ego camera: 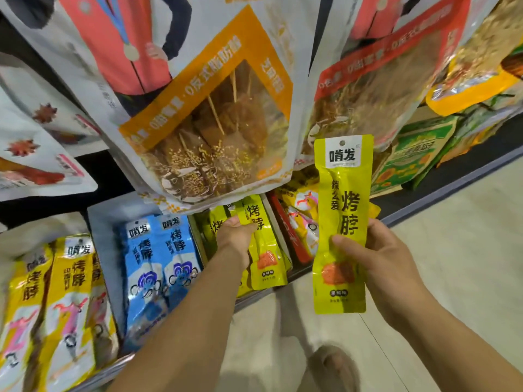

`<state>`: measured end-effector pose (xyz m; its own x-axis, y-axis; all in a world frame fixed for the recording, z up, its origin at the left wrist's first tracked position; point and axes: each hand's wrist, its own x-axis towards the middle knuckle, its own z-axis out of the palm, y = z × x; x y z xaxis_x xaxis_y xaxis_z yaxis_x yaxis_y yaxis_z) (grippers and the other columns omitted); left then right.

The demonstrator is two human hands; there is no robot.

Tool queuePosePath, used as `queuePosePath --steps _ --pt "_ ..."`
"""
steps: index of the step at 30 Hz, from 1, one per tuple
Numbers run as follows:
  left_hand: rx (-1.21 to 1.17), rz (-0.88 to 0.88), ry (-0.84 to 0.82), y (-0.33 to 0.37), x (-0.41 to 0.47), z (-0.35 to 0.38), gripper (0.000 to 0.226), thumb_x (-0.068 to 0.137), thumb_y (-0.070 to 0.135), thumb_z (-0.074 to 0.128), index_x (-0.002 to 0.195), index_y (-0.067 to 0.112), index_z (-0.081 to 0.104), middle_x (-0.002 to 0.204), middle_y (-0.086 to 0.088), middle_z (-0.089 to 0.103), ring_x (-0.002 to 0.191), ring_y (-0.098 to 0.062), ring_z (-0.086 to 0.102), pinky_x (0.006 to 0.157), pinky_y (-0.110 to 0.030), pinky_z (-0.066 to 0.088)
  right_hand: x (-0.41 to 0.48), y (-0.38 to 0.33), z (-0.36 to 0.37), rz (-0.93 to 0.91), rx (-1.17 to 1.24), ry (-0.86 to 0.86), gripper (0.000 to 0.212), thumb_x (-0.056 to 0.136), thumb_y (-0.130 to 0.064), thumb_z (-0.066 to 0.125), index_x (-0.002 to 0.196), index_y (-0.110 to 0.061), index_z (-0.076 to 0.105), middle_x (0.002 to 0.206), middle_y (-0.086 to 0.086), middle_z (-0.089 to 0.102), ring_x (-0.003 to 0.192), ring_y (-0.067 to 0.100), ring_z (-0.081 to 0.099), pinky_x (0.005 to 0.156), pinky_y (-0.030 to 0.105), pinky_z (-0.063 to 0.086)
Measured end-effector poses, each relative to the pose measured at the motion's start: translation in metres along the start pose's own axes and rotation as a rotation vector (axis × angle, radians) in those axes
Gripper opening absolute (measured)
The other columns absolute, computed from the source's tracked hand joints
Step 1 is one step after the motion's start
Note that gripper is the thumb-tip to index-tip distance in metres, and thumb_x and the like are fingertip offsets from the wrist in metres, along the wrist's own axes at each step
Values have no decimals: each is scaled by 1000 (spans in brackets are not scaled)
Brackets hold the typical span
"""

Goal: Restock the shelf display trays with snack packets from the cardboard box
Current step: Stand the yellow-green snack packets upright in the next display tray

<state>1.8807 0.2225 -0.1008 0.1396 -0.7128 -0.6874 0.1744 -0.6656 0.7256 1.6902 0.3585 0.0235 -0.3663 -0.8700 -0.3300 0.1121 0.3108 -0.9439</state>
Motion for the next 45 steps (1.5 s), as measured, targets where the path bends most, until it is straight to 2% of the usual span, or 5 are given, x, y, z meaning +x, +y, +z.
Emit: queuePosePath --steps 10,23,30,34,45 --pt "555 307 173 -16 -4 1 63 85 31 78 139 9 52 117 -7 61 98 -19 57 84 -28 46 6 14 1 42 -36 7 26 87 -8 74 110 -18 71 101 3 78 94 29 74 83 52 60" --pt "707 726 384 -6 -44 -74 32 95 18 63 124 6 56 122 -11 51 90 -14 50 80 -25 39 3 47 25 268 22 -51 26 87 -5 73 111 -13 72 104 11 78 95 36 74 84 52 60" --pt "748 551 297 -11 -41 -113 39 99 26 56 137 17 53 101 -3 70 93 -25 67 78 -36 54 17 51 86 319 -104 -199 24 83 -11 79 107 -14 75 102 6 79 94 27 75 89 44 58" --pt "661 513 204 -7 -39 -117 32 99 23 56 131 19 56 71 7 62 69 -12 60 60 -26 46 43 69 129 316 -146 -182 101 49 -44 98 137 -14 57 131 3 67 115 26 66 102 48 52" --pt "555 506 140 -10 -25 -129 31 94 26 67 124 22 60 79 5 67 81 -17 67 79 -31 55 68 93 204 235 -574 -204 73 89 -26 76 151 -9 41 139 12 60 123 28 59 94 28 43"
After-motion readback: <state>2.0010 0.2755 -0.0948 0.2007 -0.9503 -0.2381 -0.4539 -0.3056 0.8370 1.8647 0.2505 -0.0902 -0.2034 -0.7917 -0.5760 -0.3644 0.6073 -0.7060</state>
